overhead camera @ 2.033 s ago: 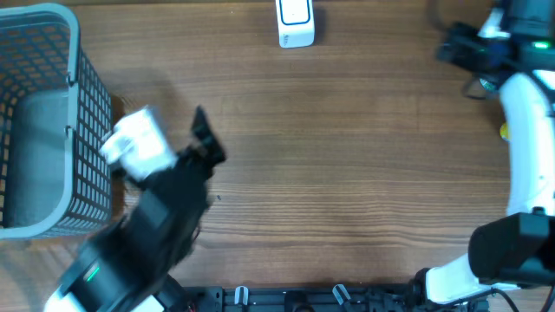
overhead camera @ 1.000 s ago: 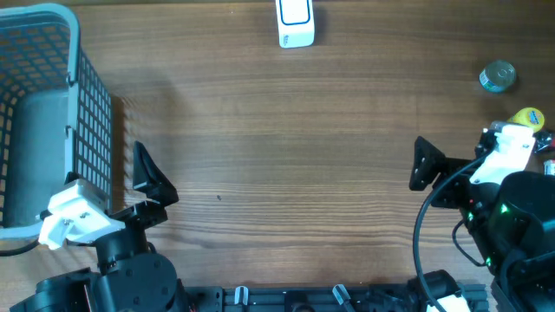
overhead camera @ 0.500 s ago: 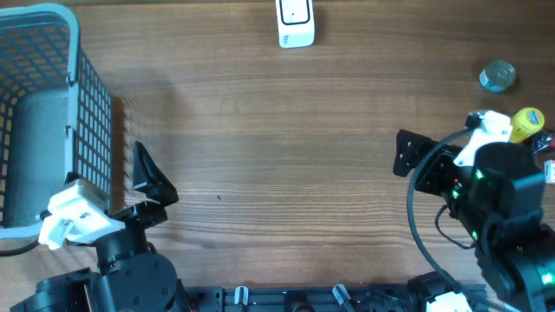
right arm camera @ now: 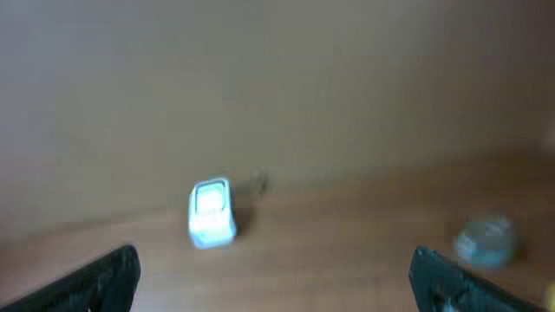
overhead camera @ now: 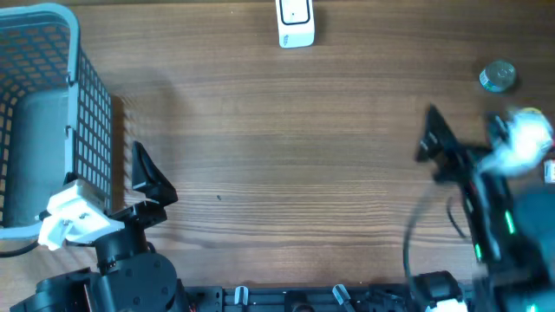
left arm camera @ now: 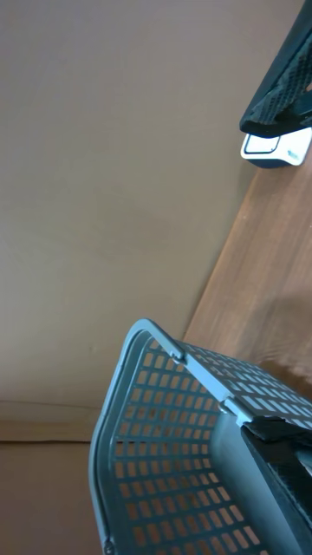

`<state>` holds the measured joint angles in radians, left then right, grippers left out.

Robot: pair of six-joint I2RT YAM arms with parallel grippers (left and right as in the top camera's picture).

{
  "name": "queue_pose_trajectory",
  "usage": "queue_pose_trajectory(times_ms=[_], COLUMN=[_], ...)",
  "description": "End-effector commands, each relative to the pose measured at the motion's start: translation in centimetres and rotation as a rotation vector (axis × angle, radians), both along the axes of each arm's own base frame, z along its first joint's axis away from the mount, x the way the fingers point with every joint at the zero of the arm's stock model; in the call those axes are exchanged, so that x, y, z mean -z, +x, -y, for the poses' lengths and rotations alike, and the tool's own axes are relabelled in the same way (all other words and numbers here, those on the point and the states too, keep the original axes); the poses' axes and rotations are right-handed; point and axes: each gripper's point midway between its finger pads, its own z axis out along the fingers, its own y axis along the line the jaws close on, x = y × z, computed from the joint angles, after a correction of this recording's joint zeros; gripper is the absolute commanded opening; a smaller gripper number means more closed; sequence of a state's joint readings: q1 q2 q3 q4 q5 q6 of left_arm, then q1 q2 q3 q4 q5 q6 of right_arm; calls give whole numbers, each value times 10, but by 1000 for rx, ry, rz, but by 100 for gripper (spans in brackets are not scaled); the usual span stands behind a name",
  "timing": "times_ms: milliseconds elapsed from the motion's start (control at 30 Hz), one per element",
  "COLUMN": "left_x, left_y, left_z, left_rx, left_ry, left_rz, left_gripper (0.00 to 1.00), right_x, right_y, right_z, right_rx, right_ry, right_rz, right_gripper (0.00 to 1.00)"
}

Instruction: Scan the item barcode

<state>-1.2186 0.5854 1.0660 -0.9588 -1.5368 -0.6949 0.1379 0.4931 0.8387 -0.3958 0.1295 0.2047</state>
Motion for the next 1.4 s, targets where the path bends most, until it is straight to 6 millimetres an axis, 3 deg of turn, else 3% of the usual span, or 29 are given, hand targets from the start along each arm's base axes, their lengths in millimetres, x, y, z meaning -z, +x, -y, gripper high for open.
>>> queue_pose_trajectory(times_ms=[0,133,267,567,800,1067,1367], left_x=[0,0,0,0,0,0,0], left_y=[0,0,0,0,0,0,0], left_z=[0,0,0,0,0,0,0], left_rx=[-14,-14,-14,-14,-14,-14,-14], left_ry=[-4,-5,-5,-5,-5,-5,-4], left_rz=[13,13,13,13,13,13,13], left_gripper=[100,100,100,100,100,100,100], right_x=[35,50,69,151,189,193,193], right_y=[-24,-31,-25,1,4,5,5], right_z=[2,11,13,18,20,16,16], right_rx=[-39,5,17,20,17,3,3], right_ry=[-141,-189,-198,-177,-135,-11,-12], right_rz=[132,293,350,215,57,41,40], right_gripper=[100,100,100,100,100,100,100])
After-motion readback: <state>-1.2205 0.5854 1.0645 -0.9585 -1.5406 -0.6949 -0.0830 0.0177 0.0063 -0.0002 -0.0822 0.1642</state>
